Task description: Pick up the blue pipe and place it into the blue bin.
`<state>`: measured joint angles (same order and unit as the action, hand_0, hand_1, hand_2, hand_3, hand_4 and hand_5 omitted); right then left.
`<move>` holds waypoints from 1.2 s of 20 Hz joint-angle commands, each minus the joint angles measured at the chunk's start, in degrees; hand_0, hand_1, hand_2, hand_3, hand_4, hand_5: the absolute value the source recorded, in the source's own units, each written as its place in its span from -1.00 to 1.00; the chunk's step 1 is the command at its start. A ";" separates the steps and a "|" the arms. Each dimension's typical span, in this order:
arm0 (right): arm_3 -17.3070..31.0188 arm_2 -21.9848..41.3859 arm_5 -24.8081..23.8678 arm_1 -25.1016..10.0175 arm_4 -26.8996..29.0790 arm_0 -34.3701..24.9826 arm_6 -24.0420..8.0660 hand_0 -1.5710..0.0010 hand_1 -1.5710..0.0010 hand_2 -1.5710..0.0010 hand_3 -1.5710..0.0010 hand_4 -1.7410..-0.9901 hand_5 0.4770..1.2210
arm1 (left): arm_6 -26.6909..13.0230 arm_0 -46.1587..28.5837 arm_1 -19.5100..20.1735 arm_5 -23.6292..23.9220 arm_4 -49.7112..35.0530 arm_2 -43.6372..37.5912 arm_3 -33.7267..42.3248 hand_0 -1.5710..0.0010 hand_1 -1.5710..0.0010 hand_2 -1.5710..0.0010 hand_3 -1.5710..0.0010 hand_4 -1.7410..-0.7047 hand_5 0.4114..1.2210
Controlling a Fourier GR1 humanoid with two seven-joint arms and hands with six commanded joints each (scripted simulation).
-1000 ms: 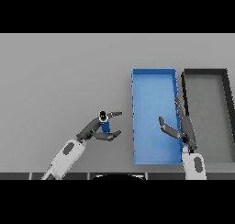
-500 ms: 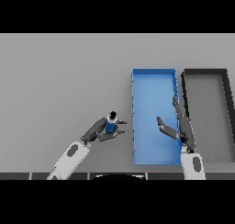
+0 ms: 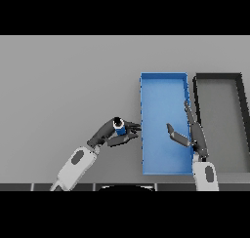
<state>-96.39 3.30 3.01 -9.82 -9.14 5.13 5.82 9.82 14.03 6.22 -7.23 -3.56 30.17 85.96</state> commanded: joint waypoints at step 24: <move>-29.55 15.53 -1.00 12.52 -5.07 26.81 -7.84 1.00 0.98 0.86 1.00 0.34 -0.73 | -6.34 0.71 -4.08 -5.96 3.57 -2.22 3.32 -1.00 -1.00 -1.00 -1.00 -0.47 1.00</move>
<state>-125.25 18.79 2.01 2.70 -14.33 31.92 -1.89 3.56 14.76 2.16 -13.27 0.06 27.94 89.27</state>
